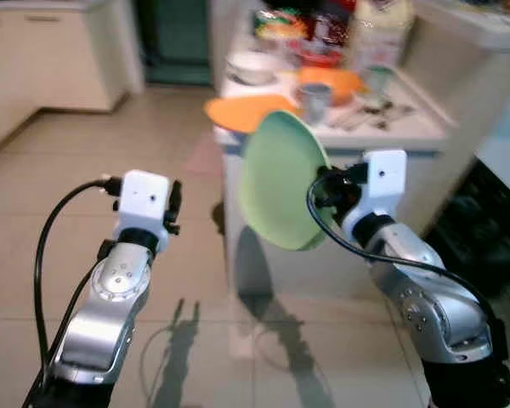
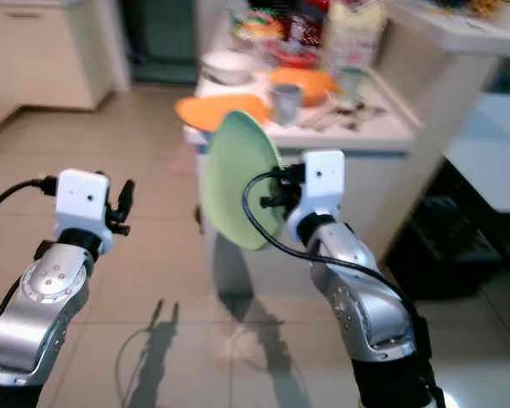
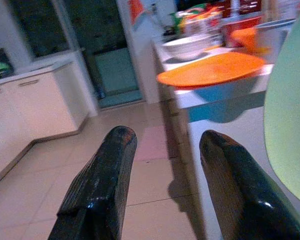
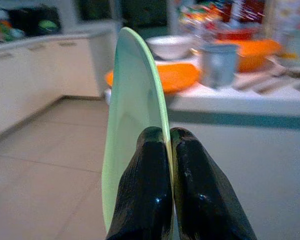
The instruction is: Setting the table
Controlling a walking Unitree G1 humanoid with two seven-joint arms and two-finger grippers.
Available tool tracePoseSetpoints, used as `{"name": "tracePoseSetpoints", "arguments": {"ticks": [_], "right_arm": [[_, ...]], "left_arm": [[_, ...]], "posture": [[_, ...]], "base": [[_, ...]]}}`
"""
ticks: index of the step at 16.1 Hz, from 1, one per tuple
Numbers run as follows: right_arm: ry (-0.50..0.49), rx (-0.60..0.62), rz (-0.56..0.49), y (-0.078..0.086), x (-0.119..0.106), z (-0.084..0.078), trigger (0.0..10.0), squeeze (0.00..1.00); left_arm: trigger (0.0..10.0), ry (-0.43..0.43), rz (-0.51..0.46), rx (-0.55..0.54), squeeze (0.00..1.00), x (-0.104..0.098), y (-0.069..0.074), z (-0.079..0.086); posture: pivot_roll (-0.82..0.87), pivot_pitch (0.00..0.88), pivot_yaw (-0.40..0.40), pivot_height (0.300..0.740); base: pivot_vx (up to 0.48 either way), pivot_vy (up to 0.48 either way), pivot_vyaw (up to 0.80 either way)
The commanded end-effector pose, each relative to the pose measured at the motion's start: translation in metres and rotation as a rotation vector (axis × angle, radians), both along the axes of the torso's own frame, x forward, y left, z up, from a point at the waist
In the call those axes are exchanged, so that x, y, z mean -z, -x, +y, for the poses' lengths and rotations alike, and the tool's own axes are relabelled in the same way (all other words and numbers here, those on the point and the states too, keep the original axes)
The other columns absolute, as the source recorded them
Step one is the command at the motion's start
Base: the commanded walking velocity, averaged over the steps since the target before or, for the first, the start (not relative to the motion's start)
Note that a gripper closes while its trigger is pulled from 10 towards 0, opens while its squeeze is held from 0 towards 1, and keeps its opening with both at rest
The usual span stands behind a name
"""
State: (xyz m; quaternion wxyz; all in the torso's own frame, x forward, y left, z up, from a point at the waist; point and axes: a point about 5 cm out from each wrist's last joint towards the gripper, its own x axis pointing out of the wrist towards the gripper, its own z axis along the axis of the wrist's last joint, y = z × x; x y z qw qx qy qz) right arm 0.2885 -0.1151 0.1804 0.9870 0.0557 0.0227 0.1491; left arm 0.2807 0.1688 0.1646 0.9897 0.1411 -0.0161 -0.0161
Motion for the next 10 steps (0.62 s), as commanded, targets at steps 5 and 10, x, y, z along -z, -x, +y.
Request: {"name": "tracePoseSetpoints", "arguments": {"ticks": [5, 10], "right_arm": [[0.027, -0.019, -0.058, 0.0034, -0.0050, 0.0079, 10.0, 0.00], [0.052, -0.059, -0.062, 0.0018, -0.0038, 0.0139, 10.0, 0.00]], "left_arm": [[10.0, -0.016, 0.016, 0.010, 0.00, 0.0032, -0.0086, 0.0007], [10.0, -0.017, 0.012, -0.007, 0.00, 0.0053, -0.0053, 0.0024]], "posture": [[0.00, 0.000, 0.012, 0.740], [0.01, 0.000, -0.015, 0.740]], "base": [[0.000, -0.469, 0.00], [0.000, -0.469, 0.26]]}}
